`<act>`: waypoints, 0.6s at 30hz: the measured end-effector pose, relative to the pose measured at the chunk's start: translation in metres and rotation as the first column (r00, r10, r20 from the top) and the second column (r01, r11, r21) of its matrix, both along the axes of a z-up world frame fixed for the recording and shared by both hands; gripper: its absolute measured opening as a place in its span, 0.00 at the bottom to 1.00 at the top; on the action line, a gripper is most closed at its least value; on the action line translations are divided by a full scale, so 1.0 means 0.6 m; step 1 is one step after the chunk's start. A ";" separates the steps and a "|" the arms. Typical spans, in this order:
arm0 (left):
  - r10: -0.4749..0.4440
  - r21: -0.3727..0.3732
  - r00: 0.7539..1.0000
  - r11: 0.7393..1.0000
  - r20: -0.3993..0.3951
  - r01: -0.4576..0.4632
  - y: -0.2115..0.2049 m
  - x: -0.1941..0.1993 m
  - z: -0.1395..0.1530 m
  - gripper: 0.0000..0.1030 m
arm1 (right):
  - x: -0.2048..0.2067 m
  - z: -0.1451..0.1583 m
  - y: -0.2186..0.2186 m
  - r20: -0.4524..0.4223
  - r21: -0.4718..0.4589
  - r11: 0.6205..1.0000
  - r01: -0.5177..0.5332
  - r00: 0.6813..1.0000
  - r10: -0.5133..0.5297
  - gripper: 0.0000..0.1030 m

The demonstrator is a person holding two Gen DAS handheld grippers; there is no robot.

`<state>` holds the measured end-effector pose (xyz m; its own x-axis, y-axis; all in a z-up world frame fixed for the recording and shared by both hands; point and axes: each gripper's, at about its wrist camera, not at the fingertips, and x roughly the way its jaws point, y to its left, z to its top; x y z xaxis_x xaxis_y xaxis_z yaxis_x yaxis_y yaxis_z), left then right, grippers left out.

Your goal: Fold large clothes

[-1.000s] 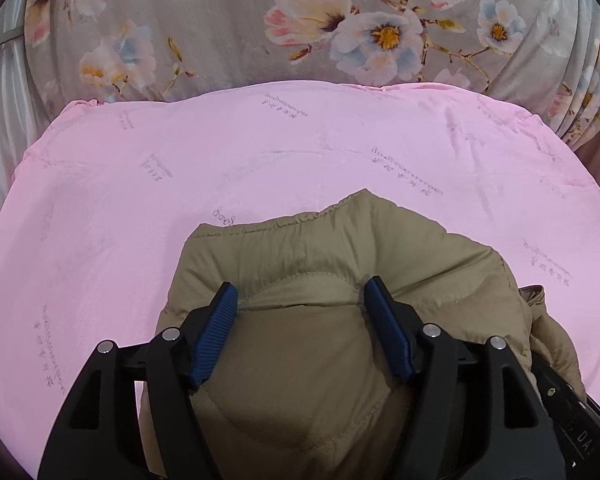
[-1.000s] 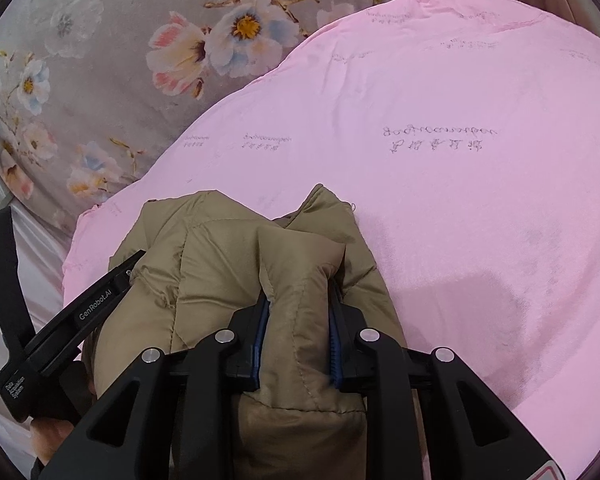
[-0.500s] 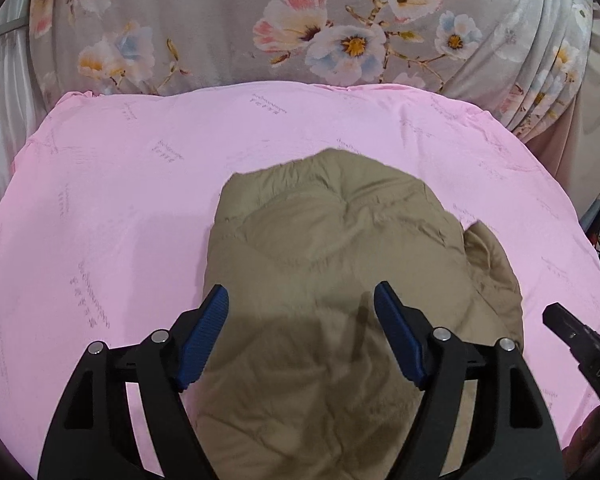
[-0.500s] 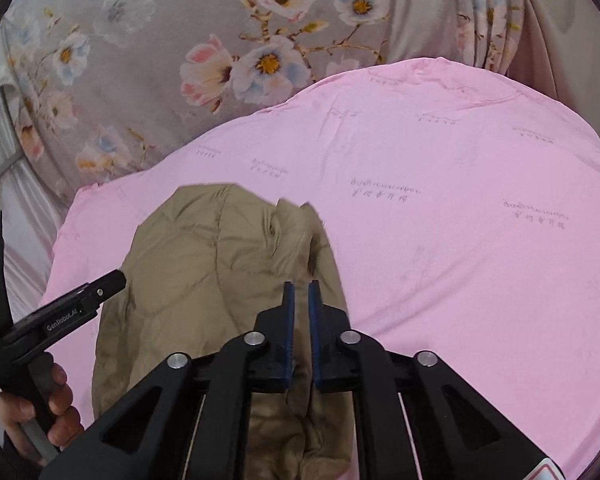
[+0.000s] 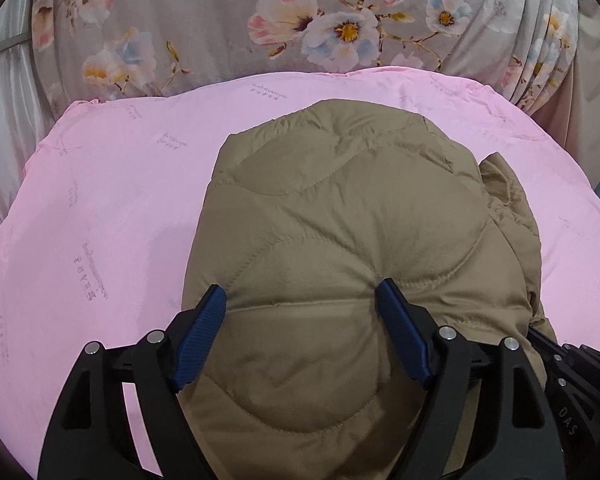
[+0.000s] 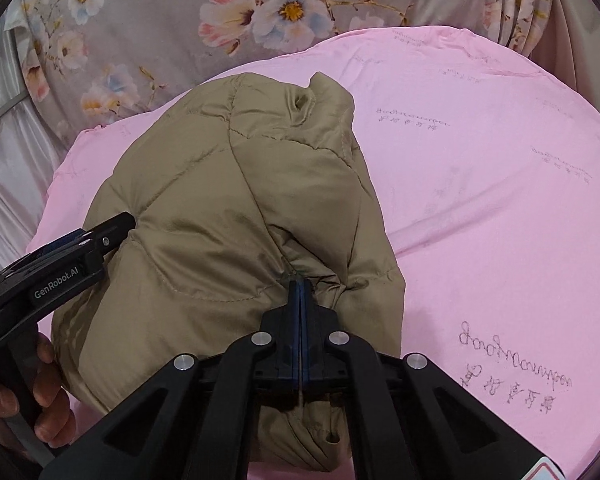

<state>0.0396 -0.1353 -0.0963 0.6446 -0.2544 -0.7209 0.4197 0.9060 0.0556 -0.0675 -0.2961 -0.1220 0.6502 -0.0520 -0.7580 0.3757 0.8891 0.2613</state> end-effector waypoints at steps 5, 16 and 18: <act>0.006 0.006 1.000 1.000 0.024 -0.006 -0.003 -0.002 -0.010 0.74 | 0.003 -0.005 0.011 -0.002 -0.057 0.998 -0.001 1.000 0.000 0.00; 0.004 0.029 0.998 1.000 0.068 -0.006 -0.010 -0.007 -0.025 0.74 | 0.002 -0.010 0.023 0.012 -0.119 0.993 0.022 1.000 -0.021 0.00; 0.005 0.033 0.997 0.999 0.076 -0.008 -0.013 -0.009 -0.027 0.74 | 0.002 -0.010 0.023 0.013 -0.116 0.993 0.022 1.000 -0.020 0.00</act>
<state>0.0343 -0.1429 -0.1125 0.6994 -0.2272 -0.6777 0.4074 0.9057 0.1168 -0.0663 -0.2826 -0.1278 0.6568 -0.1530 -0.7384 0.3921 0.9057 0.1610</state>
